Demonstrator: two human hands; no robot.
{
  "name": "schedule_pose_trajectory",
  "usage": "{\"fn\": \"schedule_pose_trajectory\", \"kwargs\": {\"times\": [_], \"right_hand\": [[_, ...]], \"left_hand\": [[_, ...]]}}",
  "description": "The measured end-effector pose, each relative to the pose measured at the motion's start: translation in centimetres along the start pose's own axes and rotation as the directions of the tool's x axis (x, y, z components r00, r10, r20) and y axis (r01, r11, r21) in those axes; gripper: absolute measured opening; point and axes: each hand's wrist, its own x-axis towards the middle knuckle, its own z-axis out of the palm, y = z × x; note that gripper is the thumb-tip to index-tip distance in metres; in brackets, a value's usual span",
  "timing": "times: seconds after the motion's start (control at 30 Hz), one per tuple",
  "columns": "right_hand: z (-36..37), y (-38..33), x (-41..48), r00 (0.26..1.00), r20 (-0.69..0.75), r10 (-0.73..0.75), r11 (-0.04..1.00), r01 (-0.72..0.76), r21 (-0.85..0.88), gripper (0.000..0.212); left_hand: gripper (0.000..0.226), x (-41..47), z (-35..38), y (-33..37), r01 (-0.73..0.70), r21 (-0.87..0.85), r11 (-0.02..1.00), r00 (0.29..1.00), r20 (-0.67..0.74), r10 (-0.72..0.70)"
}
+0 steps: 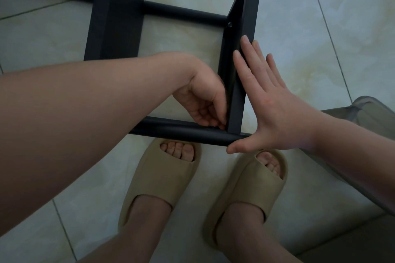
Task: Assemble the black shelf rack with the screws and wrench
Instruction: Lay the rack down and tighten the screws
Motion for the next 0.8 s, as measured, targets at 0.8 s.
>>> {"fn": "schedule_pose_trajectory", "kwargs": {"times": [0.8], "right_hand": [[-0.13, 0.06, 0.17, 0.999, -0.013, -0.04, 0.996, 0.039, -0.081, 0.146]], "left_hand": [[0.012, 0.22, 0.07, 0.2, 0.016, 0.081, 0.997, 1.0, -0.018, -0.014]]}}
